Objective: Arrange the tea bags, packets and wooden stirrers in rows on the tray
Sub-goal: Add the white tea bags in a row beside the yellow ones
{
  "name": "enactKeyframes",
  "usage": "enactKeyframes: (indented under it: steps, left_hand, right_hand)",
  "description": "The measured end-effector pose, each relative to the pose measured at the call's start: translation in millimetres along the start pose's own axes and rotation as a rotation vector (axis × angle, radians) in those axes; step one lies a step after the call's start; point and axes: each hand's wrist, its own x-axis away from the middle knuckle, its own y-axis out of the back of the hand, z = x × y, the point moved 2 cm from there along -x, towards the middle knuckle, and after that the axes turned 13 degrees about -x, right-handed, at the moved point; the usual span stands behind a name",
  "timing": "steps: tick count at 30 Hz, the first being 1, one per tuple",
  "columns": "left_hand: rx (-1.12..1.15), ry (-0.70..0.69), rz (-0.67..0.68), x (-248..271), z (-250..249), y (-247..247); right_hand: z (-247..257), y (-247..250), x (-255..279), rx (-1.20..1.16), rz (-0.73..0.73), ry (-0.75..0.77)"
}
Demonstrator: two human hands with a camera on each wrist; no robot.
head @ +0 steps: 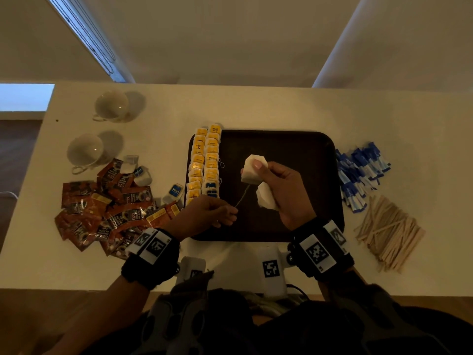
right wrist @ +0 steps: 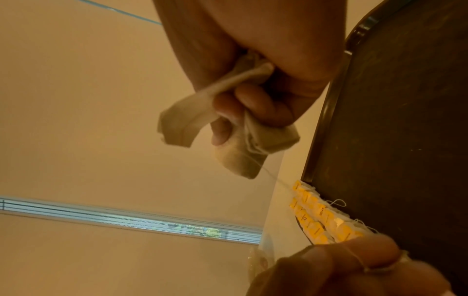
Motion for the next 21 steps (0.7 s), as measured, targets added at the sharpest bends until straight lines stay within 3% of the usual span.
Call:
enactKeyframes:
  steps: [6, 9, 13, 15, 19, 21]
  left_hand:
    - [0.006, 0.008, 0.028, -16, -3, -6]
    - [-0.027, 0.001, -0.238, -17, -8, 5]
    - [0.171, -0.036, -0.577, -8, -20, 32]
    - [0.188, -0.104, -0.569, -4, -30, 40]
    - [0.092, -0.218, -0.429, -2, -47, 41]
    - [-0.007, -0.262, -0.487, 2, -49, 38]
  right_hand:
    - [-6, -10, 5, -0.047, 0.129, -0.059]
    - [-7, -11, 8, -0.011, 0.139, -0.084]
    - [-11, -7, 10, 0.171, 0.180, -0.185]
    - [-13, -9, 12, 0.267, 0.222, -0.249]
    - [-17, -19, 16, 0.296, 0.246, -0.286]
    - [-18, -20, 16, 0.255, 0.202, -0.263]
